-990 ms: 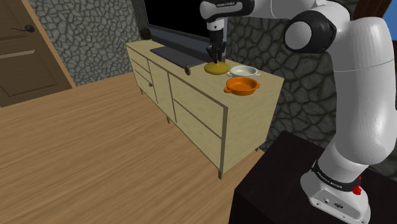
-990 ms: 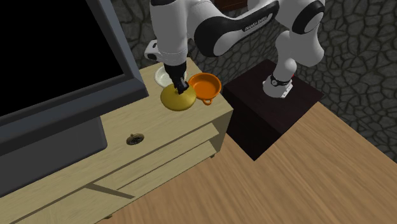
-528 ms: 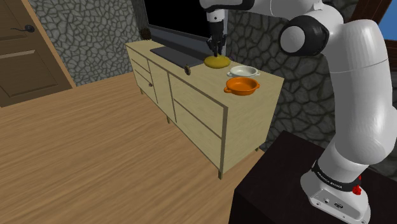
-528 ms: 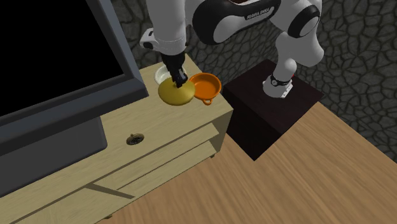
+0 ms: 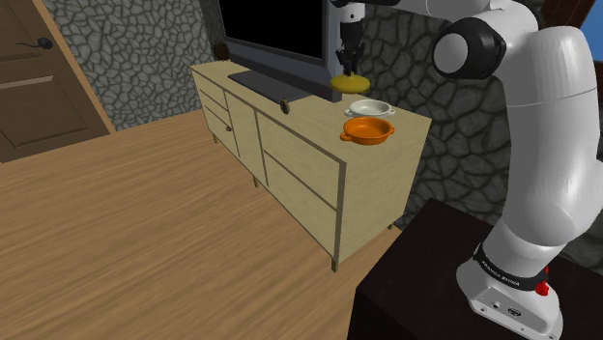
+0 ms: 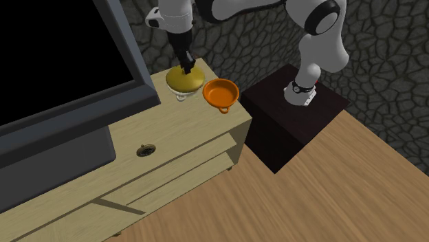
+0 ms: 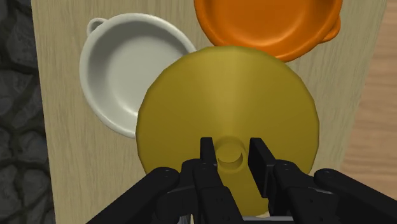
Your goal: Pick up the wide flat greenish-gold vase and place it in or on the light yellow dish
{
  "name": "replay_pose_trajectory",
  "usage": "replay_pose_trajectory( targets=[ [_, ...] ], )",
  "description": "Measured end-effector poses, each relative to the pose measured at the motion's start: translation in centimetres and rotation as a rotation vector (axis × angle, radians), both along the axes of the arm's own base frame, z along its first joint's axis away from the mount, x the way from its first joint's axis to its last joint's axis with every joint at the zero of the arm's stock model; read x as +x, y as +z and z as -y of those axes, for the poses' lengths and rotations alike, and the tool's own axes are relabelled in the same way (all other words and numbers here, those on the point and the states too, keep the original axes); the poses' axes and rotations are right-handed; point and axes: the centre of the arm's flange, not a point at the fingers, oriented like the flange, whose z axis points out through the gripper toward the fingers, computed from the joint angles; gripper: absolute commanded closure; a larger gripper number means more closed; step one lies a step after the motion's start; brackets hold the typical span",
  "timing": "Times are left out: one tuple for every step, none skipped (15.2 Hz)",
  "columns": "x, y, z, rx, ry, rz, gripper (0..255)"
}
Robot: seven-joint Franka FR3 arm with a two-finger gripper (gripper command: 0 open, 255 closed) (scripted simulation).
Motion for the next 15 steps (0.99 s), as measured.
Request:
replay_pose_trajectory(
  targets=[
    [-0.6, 0.4, 1.0, 0.0, 0.0, 0.0, 255],
    [-1.0, 0.9, 2.4, 0.0, 0.0, 0.001, 255],
    [-1.4, 1.0, 3.7, 0.0, 0.0, 0.001, 255],
    [-1.8, 1.5, 5.0, 0.0, 0.0, 0.0, 255],
    [-2.2, 1.3, 6.3, 0.0, 0.0, 0.0, 255],
    [-2.8, 1.8, 7.4, 0.0, 0.0, 0.0, 255],
    [-3.3, 2.2, 8.7, 0.0, 0.0, 0.0, 255],
    [-3.7, 2.6, 9.7, 0.0, 0.0, 0.0, 255],
    [-4.0, 2.4, 10.3, 0.0, 0.0, 0.0, 255],
    [-4.1, 2.0, 10.7, 0.0, 0.0, 0.0, 255],
    [-4.0, 1.6, 10.8, 0.0, 0.0, 0.0, 255],
    [-4.0, 1.1, 10.9, 0.001, 0.001, -0.001, 255],
    [-4.1, 0.7, 11.0, 0.001, 0.001, -0.001, 255],
    [-4.1, 0.2, 11.0, 0.001, 0.001, -0.001, 255],
    [-4.1, -0.3, 11.0, 0.001, 0.001, 0.0, 255]
  ],
)
